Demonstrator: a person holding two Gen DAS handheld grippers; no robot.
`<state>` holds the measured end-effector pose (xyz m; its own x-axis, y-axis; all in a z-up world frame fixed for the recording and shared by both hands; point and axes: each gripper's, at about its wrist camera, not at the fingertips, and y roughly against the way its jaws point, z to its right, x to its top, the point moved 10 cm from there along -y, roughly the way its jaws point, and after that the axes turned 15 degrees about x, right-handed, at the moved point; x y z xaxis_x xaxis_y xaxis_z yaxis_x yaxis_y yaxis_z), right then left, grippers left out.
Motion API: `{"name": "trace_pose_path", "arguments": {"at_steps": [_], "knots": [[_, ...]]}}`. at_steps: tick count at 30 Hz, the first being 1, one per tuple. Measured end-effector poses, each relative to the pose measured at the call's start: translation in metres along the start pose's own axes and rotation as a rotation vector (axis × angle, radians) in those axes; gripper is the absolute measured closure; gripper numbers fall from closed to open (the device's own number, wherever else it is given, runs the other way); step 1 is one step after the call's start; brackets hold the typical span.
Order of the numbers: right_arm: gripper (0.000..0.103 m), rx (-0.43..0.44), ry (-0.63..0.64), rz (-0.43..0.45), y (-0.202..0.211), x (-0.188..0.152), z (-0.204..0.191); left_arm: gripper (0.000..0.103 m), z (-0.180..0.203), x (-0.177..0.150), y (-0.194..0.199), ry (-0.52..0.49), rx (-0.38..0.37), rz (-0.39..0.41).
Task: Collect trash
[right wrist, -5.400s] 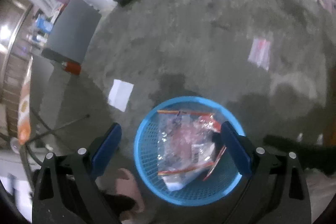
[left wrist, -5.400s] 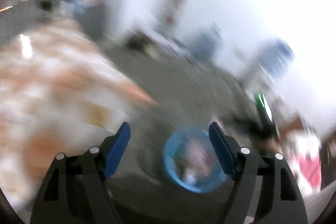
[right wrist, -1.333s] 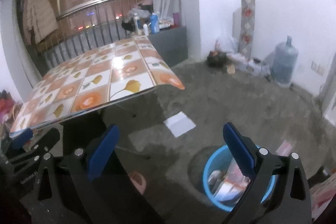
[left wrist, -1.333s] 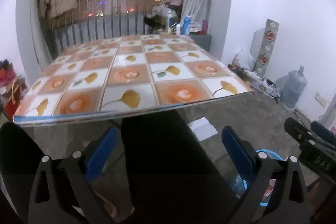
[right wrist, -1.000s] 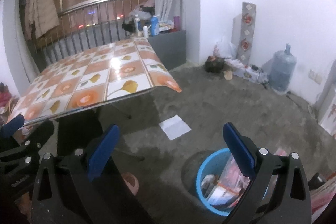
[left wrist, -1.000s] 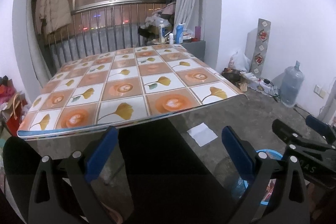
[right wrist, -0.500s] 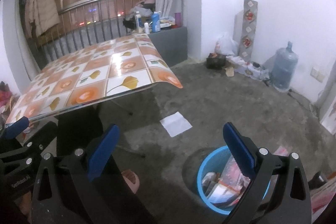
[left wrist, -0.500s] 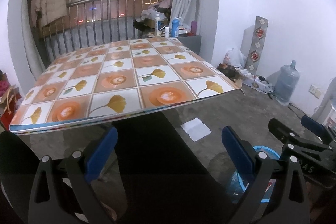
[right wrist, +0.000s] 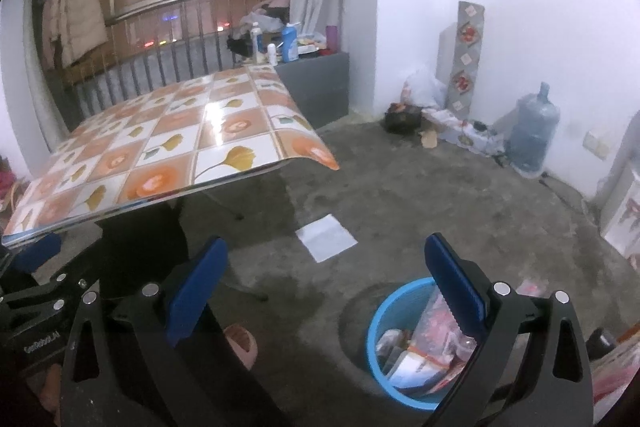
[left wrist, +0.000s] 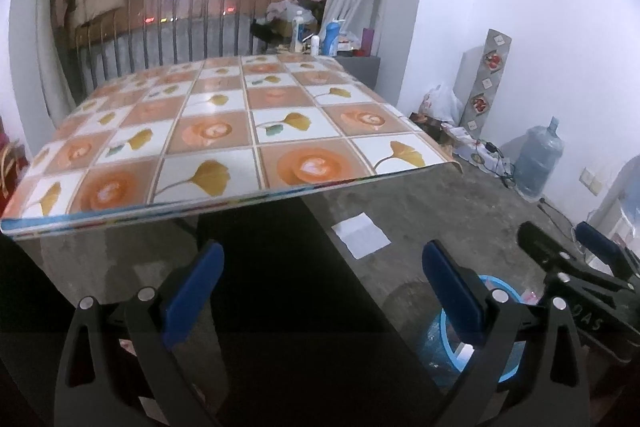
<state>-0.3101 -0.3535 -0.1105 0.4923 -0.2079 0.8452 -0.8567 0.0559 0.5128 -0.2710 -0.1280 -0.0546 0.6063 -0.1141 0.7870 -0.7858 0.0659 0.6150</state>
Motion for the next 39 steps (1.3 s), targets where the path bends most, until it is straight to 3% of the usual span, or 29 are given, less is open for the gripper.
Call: {"name": "trace_pose_path", "arguments": {"at_steps": [13, 27, 39], "knots": [[0.008, -0.075, -0.029, 0.010, 0.015, -0.001, 0.018, 0.005, 0.018, 0.001, 0.007, -0.053, -0.011, 0.037], [0.008, 0.005, -0.042, 0.039, 0.015, -0.004, 0.011, 0.005, 0.010, 0.007, 0.014, -0.050, 0.015, 0.079], [0.008, 0.016, -0.092, 0.001, 0.008, -0.015, 0.019, 0.005, 0.019, -0.003, 0.004, -0.106, 0.022, 0.040]]}}
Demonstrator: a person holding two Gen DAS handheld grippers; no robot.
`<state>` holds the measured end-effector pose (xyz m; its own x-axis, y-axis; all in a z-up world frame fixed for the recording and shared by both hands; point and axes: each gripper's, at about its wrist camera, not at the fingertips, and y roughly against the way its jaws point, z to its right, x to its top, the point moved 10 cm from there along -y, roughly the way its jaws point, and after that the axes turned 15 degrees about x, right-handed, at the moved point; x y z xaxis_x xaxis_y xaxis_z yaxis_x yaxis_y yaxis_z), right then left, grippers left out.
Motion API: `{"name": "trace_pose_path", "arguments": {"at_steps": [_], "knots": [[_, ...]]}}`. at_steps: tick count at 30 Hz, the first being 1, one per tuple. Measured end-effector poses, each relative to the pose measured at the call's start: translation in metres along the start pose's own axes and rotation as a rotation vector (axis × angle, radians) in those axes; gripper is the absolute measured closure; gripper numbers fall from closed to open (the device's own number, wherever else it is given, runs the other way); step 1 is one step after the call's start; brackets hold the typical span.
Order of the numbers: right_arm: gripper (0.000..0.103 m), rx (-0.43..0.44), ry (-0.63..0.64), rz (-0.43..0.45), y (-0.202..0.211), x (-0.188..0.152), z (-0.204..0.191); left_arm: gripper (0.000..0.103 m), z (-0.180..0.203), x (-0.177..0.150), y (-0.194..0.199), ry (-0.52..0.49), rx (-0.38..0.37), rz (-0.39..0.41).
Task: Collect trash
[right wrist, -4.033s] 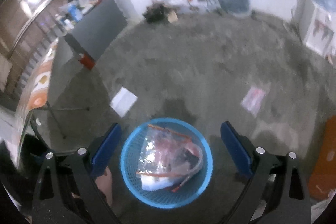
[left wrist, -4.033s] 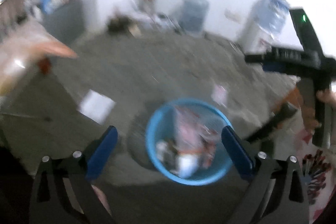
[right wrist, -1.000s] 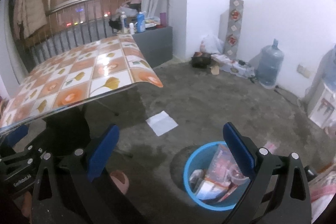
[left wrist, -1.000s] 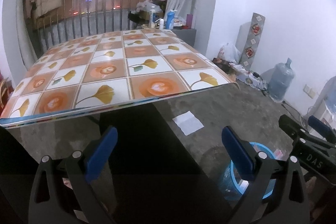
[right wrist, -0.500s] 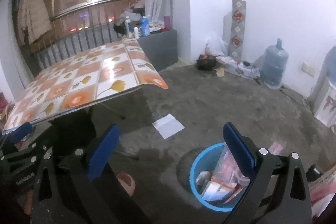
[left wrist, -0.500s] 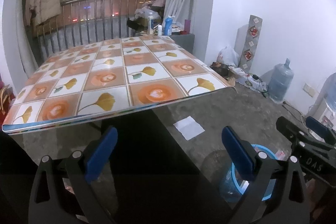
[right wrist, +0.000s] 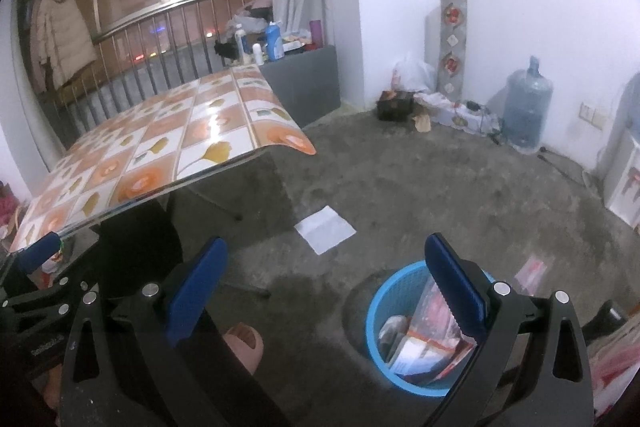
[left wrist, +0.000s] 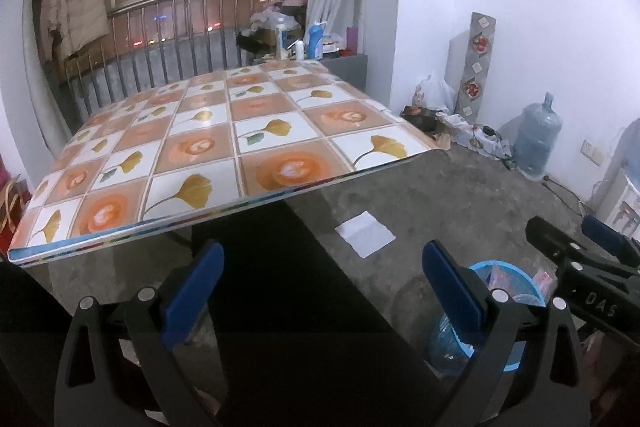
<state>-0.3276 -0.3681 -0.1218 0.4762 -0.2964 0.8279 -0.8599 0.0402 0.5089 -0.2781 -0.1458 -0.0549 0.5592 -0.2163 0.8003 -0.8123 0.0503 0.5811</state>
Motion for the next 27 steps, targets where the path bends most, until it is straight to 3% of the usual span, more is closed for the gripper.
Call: {"name": "trace_pose_path", "arguments": {"at_steps": [6, 27], "knots": [[0.008, 0.006, 0.010, -0.023, -0.003, -0.005, -0.002, 0.005, -0.004, -0.005, -0.010, 0.034, -0.005, -0.047], [0.008, 0.005, -0.007, -0.113, -0.020, -0.020, 0.002, 0.005, 0.004, -0.004, -0.005, 0.000, -0.002, -0.030]]}}
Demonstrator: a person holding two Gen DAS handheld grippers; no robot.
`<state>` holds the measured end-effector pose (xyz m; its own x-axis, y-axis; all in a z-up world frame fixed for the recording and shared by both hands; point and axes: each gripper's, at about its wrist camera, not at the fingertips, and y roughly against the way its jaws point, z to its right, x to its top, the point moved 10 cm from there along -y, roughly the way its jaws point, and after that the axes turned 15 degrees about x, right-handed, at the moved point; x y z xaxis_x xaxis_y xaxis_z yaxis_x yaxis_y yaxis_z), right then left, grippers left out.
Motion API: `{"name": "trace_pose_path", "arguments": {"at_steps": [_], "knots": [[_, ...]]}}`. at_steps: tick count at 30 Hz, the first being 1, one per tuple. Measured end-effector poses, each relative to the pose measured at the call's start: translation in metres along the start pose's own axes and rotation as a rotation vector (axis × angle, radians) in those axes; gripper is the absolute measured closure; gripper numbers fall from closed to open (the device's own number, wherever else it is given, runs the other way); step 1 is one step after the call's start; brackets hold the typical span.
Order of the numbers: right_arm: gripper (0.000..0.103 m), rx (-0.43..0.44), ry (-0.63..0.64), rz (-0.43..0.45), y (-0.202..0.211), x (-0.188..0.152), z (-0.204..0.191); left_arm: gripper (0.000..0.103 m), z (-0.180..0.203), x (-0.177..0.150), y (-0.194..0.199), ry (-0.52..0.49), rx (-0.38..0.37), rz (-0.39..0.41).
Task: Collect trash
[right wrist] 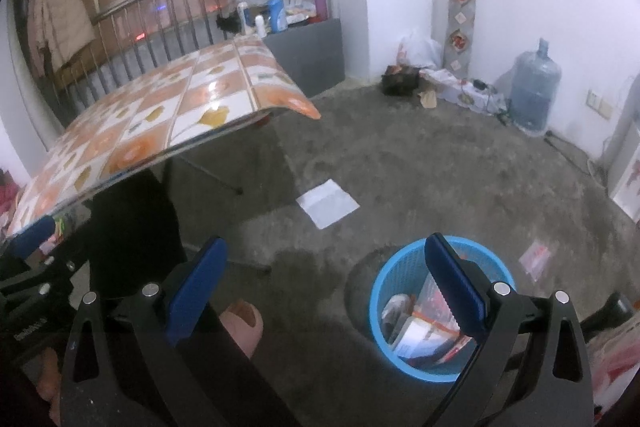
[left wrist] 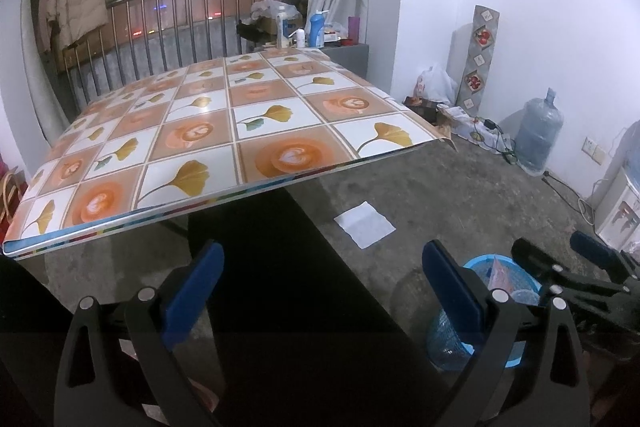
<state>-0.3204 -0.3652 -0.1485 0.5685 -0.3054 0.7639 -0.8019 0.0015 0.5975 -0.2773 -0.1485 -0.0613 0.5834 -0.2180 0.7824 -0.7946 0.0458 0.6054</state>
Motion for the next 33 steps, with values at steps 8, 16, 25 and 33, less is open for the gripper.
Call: {"name": "trace_pose_path", "arguments": {"at_steps": [8, 16, 25, 33], "knots": [[0.008, 0.007, -0.016, -0.034, -0.006, -0.005, 0.004, 0.005, 0.000, -0.001, 0.000, 0.002, -0.003, -0.005], [0.008, 0.018, -0.042, -0.056, -0.007, -0.010, 0.010, 0.005, 0.001, 0.000, 0.001, 0.003, -0.002, -0.007], [0.008, 0.022, -0.050, -0.053, -0.007, -0.009, 0.011, 0.005, 0.000, 0.001, 0.001, 0.003, -0.001, -0.004], [0.008, 0.028, -0.063, -0.056, -0.009, -0.010, 0.012, 0.005, 0.002, 0.002, 0.002, 0.003, -0.005, -0.004]]}}
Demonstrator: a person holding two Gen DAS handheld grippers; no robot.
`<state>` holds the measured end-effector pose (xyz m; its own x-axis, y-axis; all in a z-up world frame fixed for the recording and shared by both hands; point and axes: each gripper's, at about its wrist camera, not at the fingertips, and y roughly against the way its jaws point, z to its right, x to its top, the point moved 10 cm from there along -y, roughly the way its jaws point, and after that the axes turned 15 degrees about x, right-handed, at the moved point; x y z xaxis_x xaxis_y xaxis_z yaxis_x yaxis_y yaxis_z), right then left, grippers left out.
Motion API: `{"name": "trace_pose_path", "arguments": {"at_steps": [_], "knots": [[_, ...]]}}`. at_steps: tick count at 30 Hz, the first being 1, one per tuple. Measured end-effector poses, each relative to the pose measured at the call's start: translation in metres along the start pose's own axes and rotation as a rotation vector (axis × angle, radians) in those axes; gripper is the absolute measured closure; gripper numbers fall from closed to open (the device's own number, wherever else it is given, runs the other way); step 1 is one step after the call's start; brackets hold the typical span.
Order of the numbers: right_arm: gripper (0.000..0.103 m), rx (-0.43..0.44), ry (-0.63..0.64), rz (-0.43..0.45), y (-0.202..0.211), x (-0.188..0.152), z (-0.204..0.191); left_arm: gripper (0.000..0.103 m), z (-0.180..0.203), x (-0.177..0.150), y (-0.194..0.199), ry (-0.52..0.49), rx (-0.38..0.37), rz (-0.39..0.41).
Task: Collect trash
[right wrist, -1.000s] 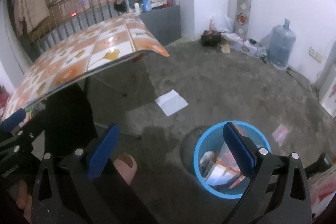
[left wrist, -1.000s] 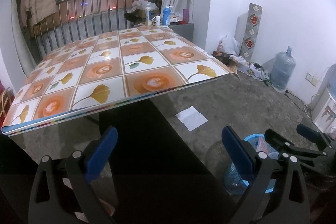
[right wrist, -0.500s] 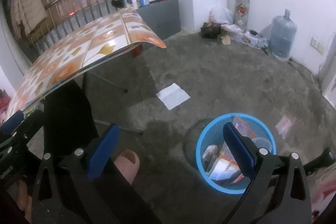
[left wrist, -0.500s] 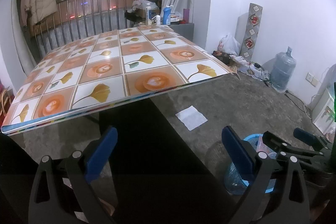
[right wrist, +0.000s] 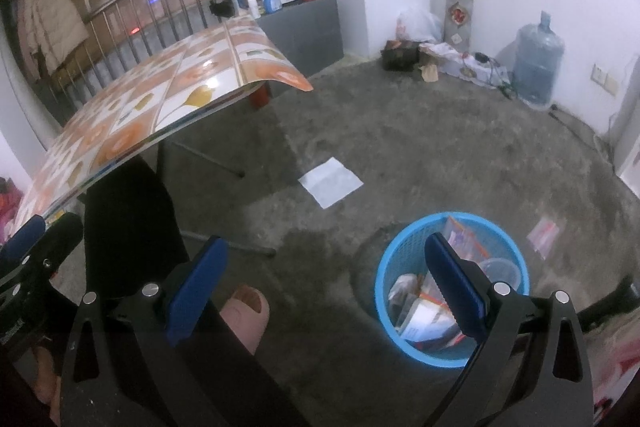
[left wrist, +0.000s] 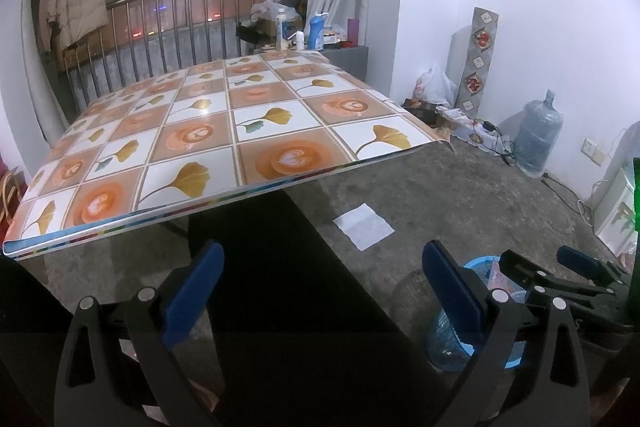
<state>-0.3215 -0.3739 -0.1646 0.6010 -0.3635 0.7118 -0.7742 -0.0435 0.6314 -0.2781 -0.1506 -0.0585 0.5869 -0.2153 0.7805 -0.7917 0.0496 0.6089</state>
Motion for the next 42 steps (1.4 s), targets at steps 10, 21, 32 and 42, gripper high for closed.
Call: {"name": "trace_pose_path", "arguments": {"at_steps": [10, 21, 32, 42], "knots": [[0.008, 0.000, -0.006, -0.003, 0.0007, 0.0000, 0.0012, 0.005, 0.0026, 0.0025, 0.0017, -0.003, -0.006, 0.001], [0.008, -0.004, -0.011, 0.007, 0.0016, 0.0000, 0.0014, 0.005, 0.0033, 0.0013, -0.0003, -0.010, -0.010, 0.009], [0.008, -0.002, -0.008, 0.011, 0.0021, 0.0006, 0.0018, 0.005, 0.0014, 0.0003, -0.0039, -0.005, -0.011, 0.014], [0.008, 0.002, -0.010, 0.007, 0.0000, -0.0022, 0.0032, 0.005, -0.0017, -0.0006, -0.0054, 0.005, -0.014, 0.007]]}}
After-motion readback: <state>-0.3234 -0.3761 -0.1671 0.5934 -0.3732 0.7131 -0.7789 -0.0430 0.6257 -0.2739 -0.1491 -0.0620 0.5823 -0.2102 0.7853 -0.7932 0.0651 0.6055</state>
